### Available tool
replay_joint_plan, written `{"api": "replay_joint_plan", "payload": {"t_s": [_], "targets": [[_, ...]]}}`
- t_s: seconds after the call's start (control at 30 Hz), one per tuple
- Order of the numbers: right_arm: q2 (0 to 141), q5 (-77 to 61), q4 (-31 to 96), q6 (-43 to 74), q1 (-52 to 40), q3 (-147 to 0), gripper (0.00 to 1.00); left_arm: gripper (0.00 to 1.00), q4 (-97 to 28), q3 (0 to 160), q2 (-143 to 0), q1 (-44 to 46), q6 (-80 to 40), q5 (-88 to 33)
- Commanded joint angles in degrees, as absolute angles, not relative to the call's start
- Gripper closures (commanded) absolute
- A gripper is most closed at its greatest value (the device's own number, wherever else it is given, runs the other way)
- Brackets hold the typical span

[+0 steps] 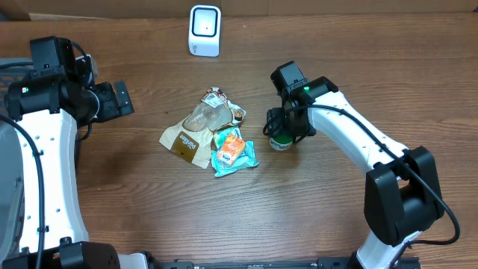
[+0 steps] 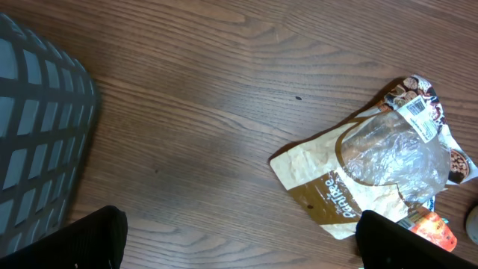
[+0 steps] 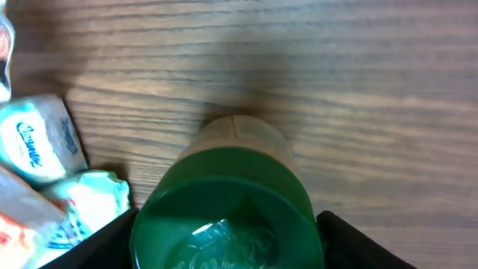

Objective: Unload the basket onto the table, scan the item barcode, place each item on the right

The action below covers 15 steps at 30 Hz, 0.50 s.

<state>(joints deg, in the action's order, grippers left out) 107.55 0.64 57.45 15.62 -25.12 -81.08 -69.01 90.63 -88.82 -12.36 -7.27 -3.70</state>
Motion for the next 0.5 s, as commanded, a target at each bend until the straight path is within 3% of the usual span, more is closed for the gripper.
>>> {"api": "replay_joint_plan", "payload": {"t_s": [0.0,0.27,0.47], "targets": [[107.4,1.9,56.9,4.9,-25.0,-81.0,0.31,0.0,-69.0,90.9,-88.5,-12.0,-6.6,-4.1],[107.4,-0.5,56.4,-20.4,-25.0,-81.0,0.31,0.0,-68.9,90.9,-88.5,-12.0,-6.6,-4.1],[107.4,-2.7,55.4,-28.8,-25.0,-81.0,0.3,0.0,-69.0,90.9,-88.5,-12.0,-6.6,-4.1]]}}
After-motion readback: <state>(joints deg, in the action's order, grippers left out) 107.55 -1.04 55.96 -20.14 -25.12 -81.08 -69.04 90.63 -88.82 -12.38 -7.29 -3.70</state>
